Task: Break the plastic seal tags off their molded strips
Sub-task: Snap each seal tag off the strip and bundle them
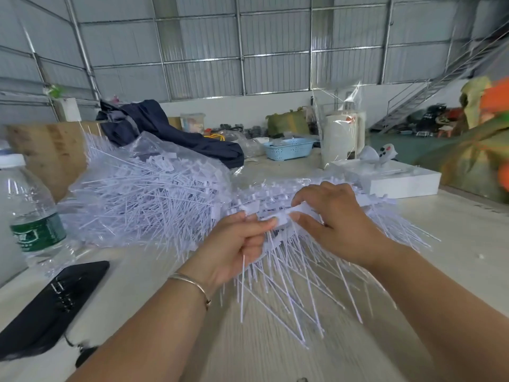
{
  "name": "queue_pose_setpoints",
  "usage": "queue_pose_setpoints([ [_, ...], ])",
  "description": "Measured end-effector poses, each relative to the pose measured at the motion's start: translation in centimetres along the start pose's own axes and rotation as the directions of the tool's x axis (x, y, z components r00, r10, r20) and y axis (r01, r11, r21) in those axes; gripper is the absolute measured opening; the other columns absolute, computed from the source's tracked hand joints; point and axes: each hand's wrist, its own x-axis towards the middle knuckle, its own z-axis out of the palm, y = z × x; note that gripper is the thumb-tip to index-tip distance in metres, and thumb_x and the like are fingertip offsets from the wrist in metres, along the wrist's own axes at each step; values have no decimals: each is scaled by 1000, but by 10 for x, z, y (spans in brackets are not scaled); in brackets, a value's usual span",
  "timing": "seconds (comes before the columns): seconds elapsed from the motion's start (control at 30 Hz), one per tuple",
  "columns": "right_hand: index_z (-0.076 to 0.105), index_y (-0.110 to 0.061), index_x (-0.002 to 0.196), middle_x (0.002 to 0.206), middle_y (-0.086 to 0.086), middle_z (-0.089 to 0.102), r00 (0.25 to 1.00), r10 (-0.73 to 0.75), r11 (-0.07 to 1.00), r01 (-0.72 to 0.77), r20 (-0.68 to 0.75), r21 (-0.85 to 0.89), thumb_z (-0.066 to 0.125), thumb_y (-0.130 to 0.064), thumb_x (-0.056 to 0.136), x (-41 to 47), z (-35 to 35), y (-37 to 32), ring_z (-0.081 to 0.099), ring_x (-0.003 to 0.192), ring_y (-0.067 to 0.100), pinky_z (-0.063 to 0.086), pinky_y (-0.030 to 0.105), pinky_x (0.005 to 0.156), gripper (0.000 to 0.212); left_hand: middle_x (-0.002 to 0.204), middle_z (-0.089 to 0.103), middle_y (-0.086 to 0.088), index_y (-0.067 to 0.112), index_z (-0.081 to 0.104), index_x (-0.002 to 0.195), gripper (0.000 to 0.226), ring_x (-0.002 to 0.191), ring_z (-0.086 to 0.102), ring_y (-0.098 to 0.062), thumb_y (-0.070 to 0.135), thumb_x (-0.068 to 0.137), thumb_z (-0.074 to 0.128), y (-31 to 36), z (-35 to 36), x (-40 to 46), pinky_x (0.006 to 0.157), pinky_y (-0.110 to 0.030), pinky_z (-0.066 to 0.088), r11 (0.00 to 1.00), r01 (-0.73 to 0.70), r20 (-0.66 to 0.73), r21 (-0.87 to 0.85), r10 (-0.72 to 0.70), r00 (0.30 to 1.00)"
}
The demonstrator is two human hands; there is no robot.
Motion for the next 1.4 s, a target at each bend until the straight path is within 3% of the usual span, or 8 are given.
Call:
queue_pose_setpoints([
  [0.13, 54, -17, 96, 88, -16, 47, 999, 20, 989, -16, -25, 146, 46, -18, 98, -2, 0, -5, 38, 86, 11, 27, 30, 78, 8, 48, 29, 8, 20, 39, 64, 38, 39, 22, -7, 15, 88, 68, -9, -2, -1, 33, -17, 20, 994, -20, -216, 107, 43, 976],
  [0.27, 50, -17, 89, 84, -15, 46, 998, 41, 966, -26, -53, 256, 50, -7, 97, -6, -3, -8, 38, 83, 9, 31, 21, 73, 13, 55, 32, 7, 24, 61, 66, 24, 44, 22, -8, 43, 78, 71, -5, -3, -11, 34, -17, 22, 995, -99, -105, 32, 102, 989],
  [0.47, 51, -14, 83, 75, -12, 45, 999, 41, 962, -33, -25, 271, 47, -7, 99, -10, -2, -6, 42, 79, 12, 32, 25, 72, 17, 59, 21, 3, -6, 64, 98, 47, 46, 17, -9, 24, 66, 81, -4, -1, -15, 40, -17, 19, 979, -106, -67, 174, 119, 991],
  [0.63, 55, -18, 75, 64, -5, 49, 999, 29, 981, -20, -46, 191, 55, -29, 96, -7, -2, 0, 51, 68, 14, 35, 36, 80, 24, 59, 33, 9, 19, 71, 66, 7, 42, 21, -2, 15, 71, 73, -4, 2, -15, 36, -14, 15, 995, -82, 31, -58, 84, 996],
  [0.77, 62, -5, 74, 69, 12, 52, 984, 143, 725, -178, 107, 665, 67, -37, 83, -9, -8, -7, 46, 64, 10, 37, 19, 64, 33, 58, 34, 9, 16, 66, 73, 9, 42, 24, -2, 10, 78, 71, -4, 5, -18, 38, -15, 13, 988, 16, 176, -155, 11, 984],
  [0.97, 67, 0, 83, 73, -1, 60, 953, 57, 583, -274, 298, 765, 66, -20, 86, -10, -5, -13, 54, 73, 6, 42, 16, 74, 20, 63, 37, 5, 10, 65, 87, 42, 42, 27, -1, 10, 55, 92, -12, 8, -20, 35, -12, 19, 944, 255, 387, -209, -159, 908],
  [1.2, 64, -8, 77, 70, -3, 58, 964, 230, 675, -256, 132, 692, 70, -38, 79, -9, -4, -17, 48, 64, 8, 37, 16, 63, 31, 73, 52, -2, 9, 56, 90, 22, 52, 42, -8, 12, 74, 72, -3, 12, -19, 41, -16, 20, 949, 168, 214, -265, -112, 970],
  [1.4, 60, -23, 91, 90, 0, 56, 965, 255, 833, -253, 63, 492, 63, -14, 86, -14, -6, -7, 48, 85, 11, 36, 19, 65, 11, 56, 24, 8, 21, 37, 69, 29, 41, 21, -3, 28, 86, 60, -1, 4, -16, 40, -14, 17, 982, 34, 39, -188, -27, 999],
])
